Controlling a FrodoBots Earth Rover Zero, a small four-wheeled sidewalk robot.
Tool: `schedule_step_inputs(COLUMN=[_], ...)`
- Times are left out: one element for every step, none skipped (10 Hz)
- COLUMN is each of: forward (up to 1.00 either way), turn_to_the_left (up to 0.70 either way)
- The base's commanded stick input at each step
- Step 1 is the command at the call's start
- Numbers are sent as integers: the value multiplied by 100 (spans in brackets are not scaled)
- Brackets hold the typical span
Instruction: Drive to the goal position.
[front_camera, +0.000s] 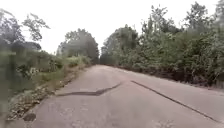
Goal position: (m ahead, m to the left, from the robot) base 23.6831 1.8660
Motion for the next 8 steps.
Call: schedule_step_inputs(forward=[100,100,100,100,100,100,100,100], turn_to_the_left=[0,0,0,0,0,0,0,0])
